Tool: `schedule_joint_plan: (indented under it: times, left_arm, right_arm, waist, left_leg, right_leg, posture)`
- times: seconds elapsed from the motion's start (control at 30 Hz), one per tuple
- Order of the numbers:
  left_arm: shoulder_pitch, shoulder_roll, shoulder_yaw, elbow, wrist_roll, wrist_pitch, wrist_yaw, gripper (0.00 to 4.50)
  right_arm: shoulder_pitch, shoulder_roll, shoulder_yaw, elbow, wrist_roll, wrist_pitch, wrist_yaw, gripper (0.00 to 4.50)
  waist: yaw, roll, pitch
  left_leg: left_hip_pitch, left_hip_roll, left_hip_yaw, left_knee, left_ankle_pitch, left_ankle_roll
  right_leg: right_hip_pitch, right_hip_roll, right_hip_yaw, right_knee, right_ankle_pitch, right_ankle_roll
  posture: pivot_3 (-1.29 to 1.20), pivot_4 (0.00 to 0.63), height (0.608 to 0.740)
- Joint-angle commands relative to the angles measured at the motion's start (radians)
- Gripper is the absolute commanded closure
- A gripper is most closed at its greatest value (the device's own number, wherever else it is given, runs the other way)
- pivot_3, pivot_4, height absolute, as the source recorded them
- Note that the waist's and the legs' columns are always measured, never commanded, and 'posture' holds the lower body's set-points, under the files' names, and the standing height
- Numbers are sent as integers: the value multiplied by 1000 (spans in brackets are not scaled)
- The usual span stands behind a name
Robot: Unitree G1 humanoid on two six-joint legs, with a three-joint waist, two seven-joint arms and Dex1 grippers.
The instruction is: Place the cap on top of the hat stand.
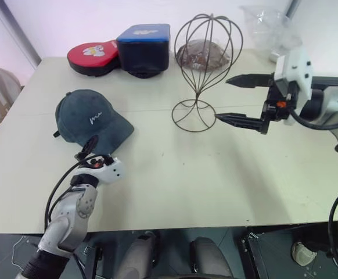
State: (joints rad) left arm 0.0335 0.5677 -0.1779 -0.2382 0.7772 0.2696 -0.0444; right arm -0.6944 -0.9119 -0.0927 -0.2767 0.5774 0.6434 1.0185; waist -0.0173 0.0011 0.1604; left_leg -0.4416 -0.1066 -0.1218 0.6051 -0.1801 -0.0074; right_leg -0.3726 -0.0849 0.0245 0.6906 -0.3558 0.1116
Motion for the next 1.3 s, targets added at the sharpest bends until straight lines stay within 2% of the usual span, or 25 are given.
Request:
schedule_joint_plan:
  times: [0.03,0.3,0.4,0.5,0.63,0.9,1.3]
  left_arm:
    - [30,1,26,37,19,30,-8,0]
    - [24,0,20,58,18,6,0,0]
    - [11,0,15,81,17,-22,20,823]
    - [0,1,10,102,25,-50,43,2362]
    - [-9,0,10,120,37,-73,75,4461]
    - [-13,6,27,127,44,-110,133,4461]
    - [-21,38,126,92,26,-229,286,4461]
  right_arm:
    - [-33,2,-12,-10,2,-21,5,45]
    - [-30,2,-15,-17,3,-19,5,45]
    - [-26,0,-18,-19,2,-18,3,0]
    - [-21,-2,-24,-22,4,-17,2,0]
    - [-18,-6,-28,-23,4,-18,2,0]
    - [-19,-11,-30,-23,4,-16,3,0]
    - [-39,3,-10,-4,-6,-27,7,0]
  waist:
    - [1,0,0]
    - [5,0,0]
    - [4,0,0]
    - [5,0,0]
    - [14,7,-4]
    - [28,7,-4]
    - [30,6,-4]
  left_leg:
    - [0,0,0,0,0,0]
    - [0,0,0,0,0,0]
    - [0,0,0,0,0,0]
    - [0,0,0,0,0,0]
    - [0,-1,0,1,0,0]
    - [0,-1,0,1,0,0]
    - [-1,-1,0,2,0,1]
  right_leg:
    - [0,0,0,0,0,0]
    - [0,-1,0,0,0,0]
    - [0,-1,0,0,0,0]
    - [0,-1,0,0,0,0]
    - [1,-2,-1,0,0,0]
    - [1,-2,-1,0,0,0]
    - [0,-2,-1,-1,0,0]
  posture:
    - [0,150,740]
    - [0,150,740]
    - [0,150,740]
    - [0,150,740]
    - [0,150,740]
    - [0,150,740]
    - [0,150,740]
